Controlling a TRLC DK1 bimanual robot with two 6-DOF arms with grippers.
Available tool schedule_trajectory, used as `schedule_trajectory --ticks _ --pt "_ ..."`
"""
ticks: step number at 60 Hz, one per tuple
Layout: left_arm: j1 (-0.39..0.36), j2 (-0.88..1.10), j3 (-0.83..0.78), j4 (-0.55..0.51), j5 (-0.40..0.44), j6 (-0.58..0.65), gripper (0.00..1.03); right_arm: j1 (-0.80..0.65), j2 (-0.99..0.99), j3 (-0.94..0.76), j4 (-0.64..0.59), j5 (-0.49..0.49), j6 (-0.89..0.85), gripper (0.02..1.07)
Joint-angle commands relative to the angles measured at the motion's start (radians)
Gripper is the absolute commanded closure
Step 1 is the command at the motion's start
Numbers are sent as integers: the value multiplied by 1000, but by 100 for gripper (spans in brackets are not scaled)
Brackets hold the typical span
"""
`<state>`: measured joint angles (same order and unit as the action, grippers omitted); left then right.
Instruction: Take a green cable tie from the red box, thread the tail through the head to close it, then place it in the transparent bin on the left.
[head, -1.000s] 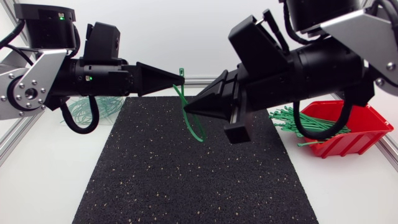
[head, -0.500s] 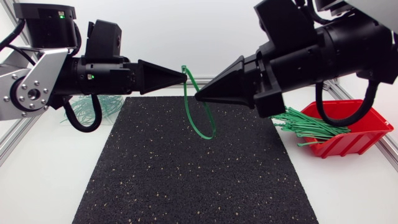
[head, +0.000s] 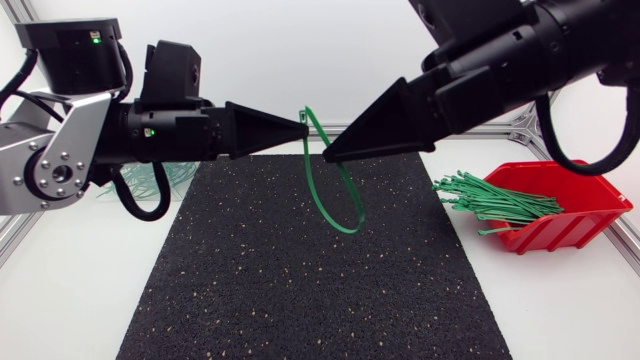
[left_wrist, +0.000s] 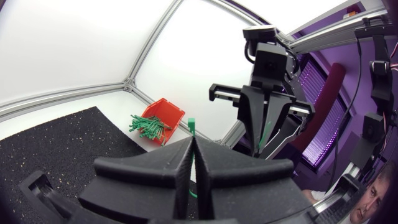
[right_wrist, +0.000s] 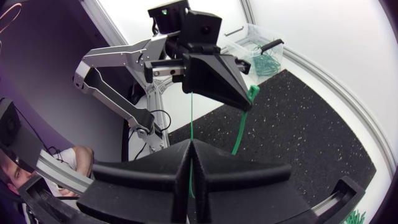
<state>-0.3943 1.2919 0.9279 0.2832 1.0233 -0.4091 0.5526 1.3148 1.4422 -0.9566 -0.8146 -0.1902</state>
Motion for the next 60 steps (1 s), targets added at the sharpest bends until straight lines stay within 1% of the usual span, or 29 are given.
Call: schedule_trajectory --ticks 1,6,13,20,26,35,44,51,55,60 --pt "-14 -37 -27 34 15 -59 100 -13 24 47 -42 -17 12 102" --pt "-20 -45 -34 62 15 -91 100 -8 26 75 -73 -17 11 102" --pt "-35 -65 -41 79 14 -115 100 1 29 93 -79 -17 29 102" --pt "-43 -89 -47 79 14 -125 100 18 11 124 -83 26 69 102" --pt "-44 -98 -49 79 14 -135 100 56 15 142 -97 95 92 102" --pt "-52 -118 -52 79 14 -143 100 66 23 141 -99 66 84 102" --pt "-55 -126 -57 79 14 -143 100 64 29 150 -122 66 98 102" --pt "-58 -131 -58 79 15 -143 100 67 11 165 -143 60 201 102" --pt "-58 -134 -60 83 15 -143 100 79 8 196 -191 63 244 102" --pt "-63 -137 -60 86 14 -142 100 93 3 221 -214 63 301 102"
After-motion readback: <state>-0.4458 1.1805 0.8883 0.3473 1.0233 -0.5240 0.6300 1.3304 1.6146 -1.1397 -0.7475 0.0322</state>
